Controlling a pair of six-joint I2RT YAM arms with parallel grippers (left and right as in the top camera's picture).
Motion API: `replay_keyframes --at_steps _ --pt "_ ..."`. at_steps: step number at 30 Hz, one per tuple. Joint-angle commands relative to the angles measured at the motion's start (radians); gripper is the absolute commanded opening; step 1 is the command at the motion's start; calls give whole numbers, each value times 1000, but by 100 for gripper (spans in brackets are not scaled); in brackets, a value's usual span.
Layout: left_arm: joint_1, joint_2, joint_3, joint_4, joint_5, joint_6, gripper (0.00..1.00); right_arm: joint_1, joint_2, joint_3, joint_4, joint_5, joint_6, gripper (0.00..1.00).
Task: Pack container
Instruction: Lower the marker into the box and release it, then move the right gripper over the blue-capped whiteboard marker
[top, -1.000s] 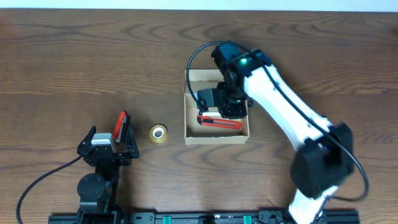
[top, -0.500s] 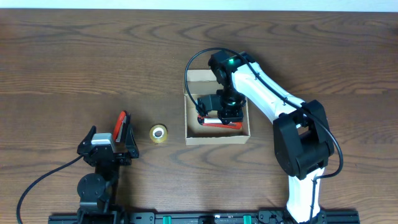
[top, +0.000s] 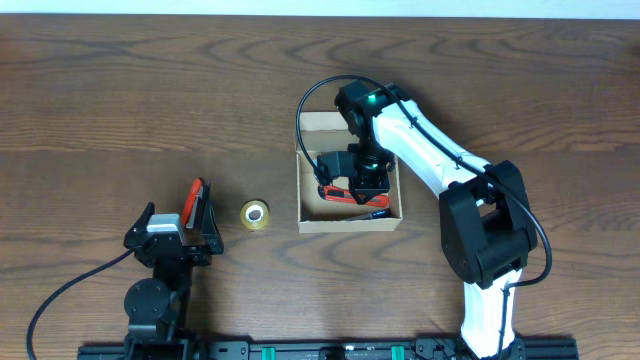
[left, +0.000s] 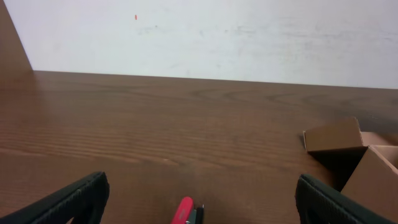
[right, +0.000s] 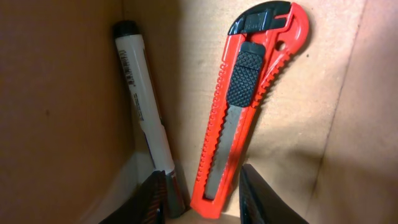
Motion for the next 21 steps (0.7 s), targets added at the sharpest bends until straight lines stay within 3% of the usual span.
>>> replay_keyframes --at_steps 1,3,6,8,9,10,13,15,18,21 --pt "-3 -6 -31 -23 19 -4 95 -14 -76 78 1 -15 106 31" --pt "-3 -6 -31 -23 19 -4 95 -34 -113 134 1 -15 174 33" --pt "-3 -6 -31 -23 19 -4 95 -88 -161 212 -1 -15 336 54" --pt "-3 -6 -31 -23 19 -4 95 -145 -192 265 -11 -15 508 54" --pt "-3 -6 -31 -23 19 -4 95 -179 -207 291 -30 -15 568 45" --pt "-3 -6 -31 -23 19 -4 95 -210 -221 311 -48 -16 600 47" --pt "-3 -6 -31 -23 19 -4 95 -309 -264 341 -67 18 637 66" --pt "-3 -6 -31 -23 19 -4 95 -388 -282 342 -52 127 735 68" --pt "-3 -6 -31 -23 19 -4 95 -506 -284 342 -72 256 873 86" --pt "-3 -6 -31 -23 19 -4 95 -627 -282 335 -97 271 989 91"
